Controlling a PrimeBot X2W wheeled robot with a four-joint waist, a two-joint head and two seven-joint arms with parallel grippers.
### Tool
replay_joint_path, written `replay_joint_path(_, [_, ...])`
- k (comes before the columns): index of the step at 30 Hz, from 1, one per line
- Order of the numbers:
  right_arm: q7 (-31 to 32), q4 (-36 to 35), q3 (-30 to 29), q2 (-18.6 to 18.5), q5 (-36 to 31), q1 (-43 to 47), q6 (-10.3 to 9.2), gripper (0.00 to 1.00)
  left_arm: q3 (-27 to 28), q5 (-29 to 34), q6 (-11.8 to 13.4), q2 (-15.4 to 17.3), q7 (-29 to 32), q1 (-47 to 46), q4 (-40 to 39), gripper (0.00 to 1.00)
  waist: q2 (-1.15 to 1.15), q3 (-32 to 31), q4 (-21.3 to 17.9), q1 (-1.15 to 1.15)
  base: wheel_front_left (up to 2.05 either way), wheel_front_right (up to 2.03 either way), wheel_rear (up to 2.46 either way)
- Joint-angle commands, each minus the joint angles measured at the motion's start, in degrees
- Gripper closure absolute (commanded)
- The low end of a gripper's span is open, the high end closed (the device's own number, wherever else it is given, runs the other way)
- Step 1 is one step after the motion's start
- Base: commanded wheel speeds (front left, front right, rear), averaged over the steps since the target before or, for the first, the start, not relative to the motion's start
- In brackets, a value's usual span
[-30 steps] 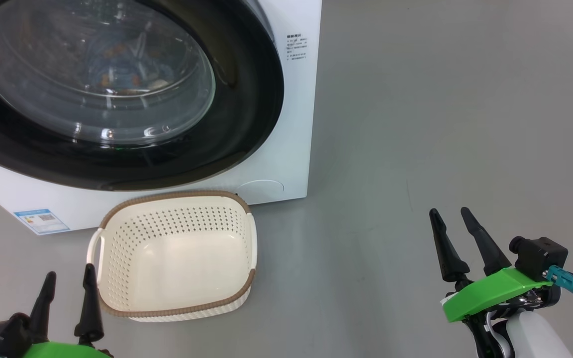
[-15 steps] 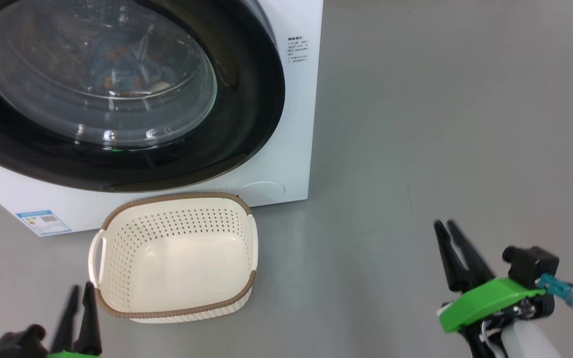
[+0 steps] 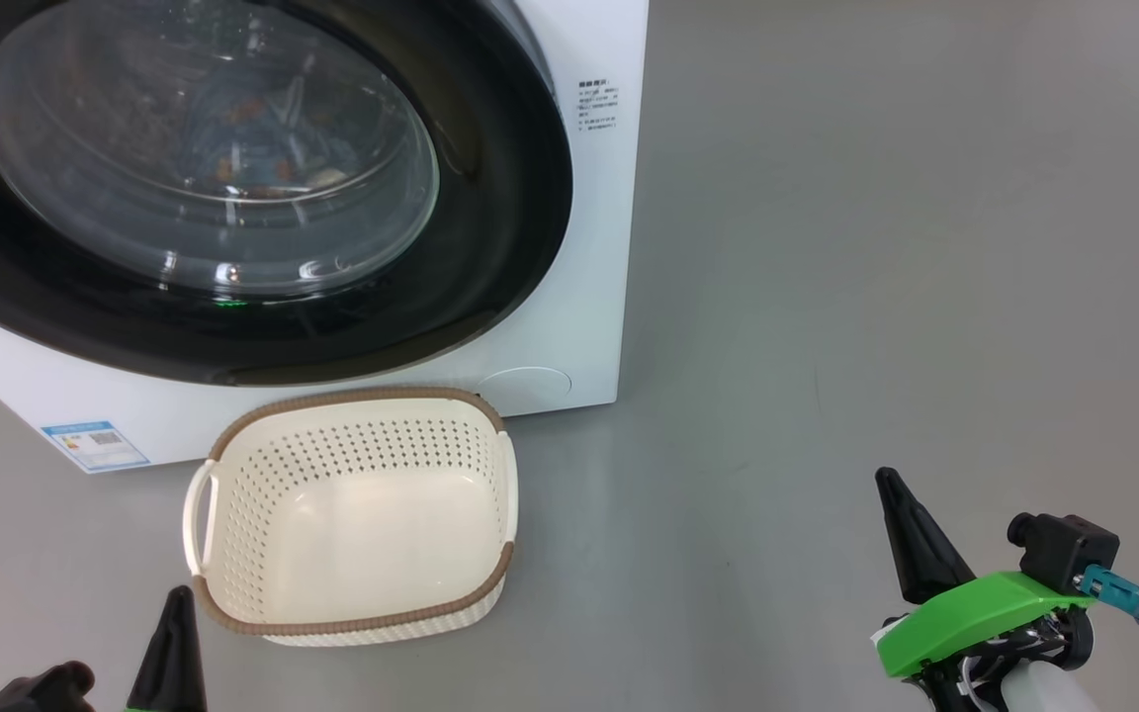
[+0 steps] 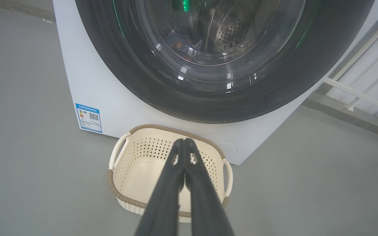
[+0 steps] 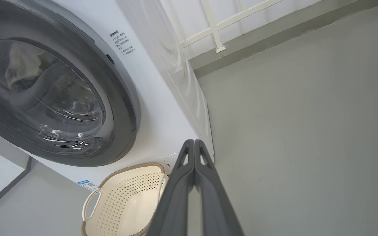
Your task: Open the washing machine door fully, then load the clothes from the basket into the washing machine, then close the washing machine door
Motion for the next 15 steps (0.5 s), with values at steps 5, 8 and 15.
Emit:
replay_joint_path(5, [1.04,-2.09,-0.94,-0.24,4.01,-0.52,-0.01,1.00,0.83,-4.31,-0.01,0.64,1.07,-1.43,-1.11,1.00,0.00,-0.29,0.22,-0.01,0.00,0.00,0.00])
replay_joint_path(8, [1.53,-2.33,-1.20,-0.16,5.62,-0.36,-0.01,1.00,0.94,-5.99,-0.01,0.57,1.58,-1.58,-1.09,1.00,0.00,-0.45,0.32,-0.01,0.00,0.00,0.00])
replay_joint_path(15, [2.68,-2.90,-1.81,0.02,9.35,0.02,-0.02,1.00,1.20,-9.89,-0.02,0.40,2.76,-1.90,-1.17,1.00,0.00,-0.81,0.56,-0.01,0.00,0.00,0.00])
